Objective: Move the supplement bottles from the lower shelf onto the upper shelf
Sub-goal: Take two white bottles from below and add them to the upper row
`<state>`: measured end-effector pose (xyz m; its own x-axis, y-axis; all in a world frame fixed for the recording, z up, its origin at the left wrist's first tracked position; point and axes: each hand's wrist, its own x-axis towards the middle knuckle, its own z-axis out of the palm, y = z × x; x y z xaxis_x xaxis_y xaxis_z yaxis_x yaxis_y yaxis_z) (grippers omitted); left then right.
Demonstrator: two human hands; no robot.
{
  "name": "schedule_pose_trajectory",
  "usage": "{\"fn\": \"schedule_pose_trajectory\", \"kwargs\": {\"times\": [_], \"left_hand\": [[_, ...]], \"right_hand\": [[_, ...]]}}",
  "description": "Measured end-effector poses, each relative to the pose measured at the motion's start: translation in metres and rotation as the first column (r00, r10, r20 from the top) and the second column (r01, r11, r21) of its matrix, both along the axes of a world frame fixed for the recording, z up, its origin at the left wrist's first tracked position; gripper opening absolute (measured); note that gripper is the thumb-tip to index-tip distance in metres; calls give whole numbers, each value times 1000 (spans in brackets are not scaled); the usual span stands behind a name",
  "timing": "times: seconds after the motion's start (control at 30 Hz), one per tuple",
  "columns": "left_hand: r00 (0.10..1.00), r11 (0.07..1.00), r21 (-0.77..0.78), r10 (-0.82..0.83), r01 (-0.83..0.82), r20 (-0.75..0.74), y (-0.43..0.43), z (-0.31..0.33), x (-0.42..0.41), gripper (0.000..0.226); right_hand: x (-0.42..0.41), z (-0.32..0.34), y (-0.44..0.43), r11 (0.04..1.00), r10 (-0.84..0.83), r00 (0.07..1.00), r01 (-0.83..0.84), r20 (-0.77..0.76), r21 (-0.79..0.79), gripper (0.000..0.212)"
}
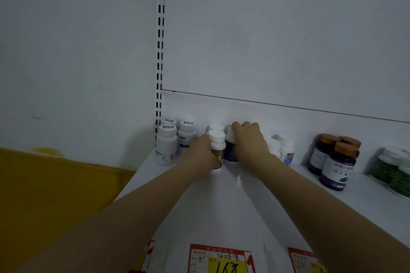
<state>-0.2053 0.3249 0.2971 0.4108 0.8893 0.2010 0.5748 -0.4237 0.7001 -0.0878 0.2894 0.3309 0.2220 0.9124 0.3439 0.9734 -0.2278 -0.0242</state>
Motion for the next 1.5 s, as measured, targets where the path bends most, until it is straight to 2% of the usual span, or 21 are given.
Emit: {"fn": "schedule_pose_trajectory", "kwargs": {"times": [0.1,0.37,0.5,0.67,0.8,0.97,1.13,1.2,1.3,1.37,1.5], "left_hand": [[1000,1000,-1,13,-13,-24,2,-2,4,38],[982,996,68,73,-62,-173,-8,4,13,23],[970,994,13,109,-109,-219,-16,8,11,38],[958,984,-21,169,-178,-231,-42,17,0,30],[950,985,-2,163,-170,-267,-75,28,-10,38],[914,993,28,116,-115,-388,-124,38,-31,45],[889,994,101,78,-36,-452,-175,47,-53,38],[897,990,140,54,9,-439,-197,50,-61,30],[939,975,210,1,76,-344,-236,50,-71,22],[957,962,236,-64,135,-284,-267,45,-76,24],[938,946,174,-223,274,-267,-326,27,-76,28]], "right_hand": [[-2,1,1,1000,13,1000,-13,-5,-8,44],[-7,5,-6,998,62,998,-62,-16,-27,45],[-6,13,-17,993,120,993,-120,10,-22,49],[3,26,-41,978,207,976,-208,69,13,40],[6,31,-68,977,208,974,-203,86,-64,35],[-4,31,-122,965,182,981,-167,59,-200,35],[-24,36,-190,955,136,989,-116,54,-272,41],[-36,38,-220,959,115,991,-93,67,-266,43],[-54,37,-267,974,70,995,-54,67,-222,41],[-66,30,-297,980,40,996,-23,78,-198,37],[-77,12,-355,973,-48,996,63,75,-222,32]]}}
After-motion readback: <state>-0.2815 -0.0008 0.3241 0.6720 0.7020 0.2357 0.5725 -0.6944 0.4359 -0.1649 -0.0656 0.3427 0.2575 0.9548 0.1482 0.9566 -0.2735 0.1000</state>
